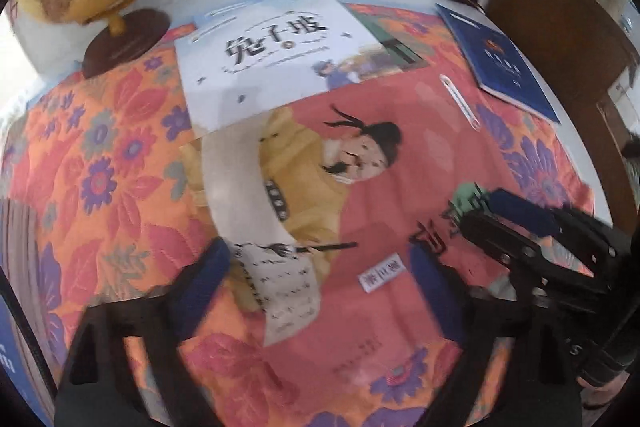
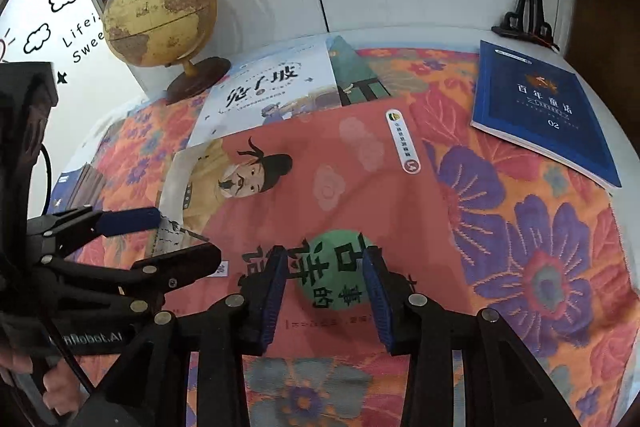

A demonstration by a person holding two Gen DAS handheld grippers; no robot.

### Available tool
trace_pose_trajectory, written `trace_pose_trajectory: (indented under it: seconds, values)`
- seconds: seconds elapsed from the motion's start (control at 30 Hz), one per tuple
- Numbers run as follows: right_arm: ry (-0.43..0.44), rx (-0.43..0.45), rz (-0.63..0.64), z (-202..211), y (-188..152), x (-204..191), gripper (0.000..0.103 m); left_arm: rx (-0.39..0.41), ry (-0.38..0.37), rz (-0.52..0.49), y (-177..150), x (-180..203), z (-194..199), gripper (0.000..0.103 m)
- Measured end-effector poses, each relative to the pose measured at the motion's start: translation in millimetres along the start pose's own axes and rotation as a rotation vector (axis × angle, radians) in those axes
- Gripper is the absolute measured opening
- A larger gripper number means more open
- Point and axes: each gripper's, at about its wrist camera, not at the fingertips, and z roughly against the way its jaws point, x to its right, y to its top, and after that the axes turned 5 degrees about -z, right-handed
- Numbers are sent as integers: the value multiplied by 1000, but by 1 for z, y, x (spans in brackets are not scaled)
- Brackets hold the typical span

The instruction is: Organize books

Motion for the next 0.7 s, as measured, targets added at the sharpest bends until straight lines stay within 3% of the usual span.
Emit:
trace_pose_trajectory:
  seconds: [0.07,0.1,0.17,0.27,0.37,0.47,0.6,0.7]
  values:
    - [55,6,-31,-1,-1,5,49,-59,-88,90,-4,-19,-11,102]
    - [67,6,-34,-3,1,5,51,-5,-101,82,-4,-20,-4,102]
    - [44,8,-9,-3,-2,-1,52,-18,-123,92,-4,-25,-4,102]
    - [6,14,50,-4,-5,-12,57,-16,-105,81,-3,-22,-1,102]
    - [-17,18,103,-8,-9,-21,66,-36,-42,33,-2,-12,-4,102]
    - [-101,22,153,-12,-11,-27,66,-50,10,2,-1,-6,-8,103]
    - [-61,20,109,-9,-9,-20,67,-48,-4,46,0,-13,-6,103]
    - [-18,13,71,-7,-6,-12,67,-91,-1,57,6,-15,-8,103]
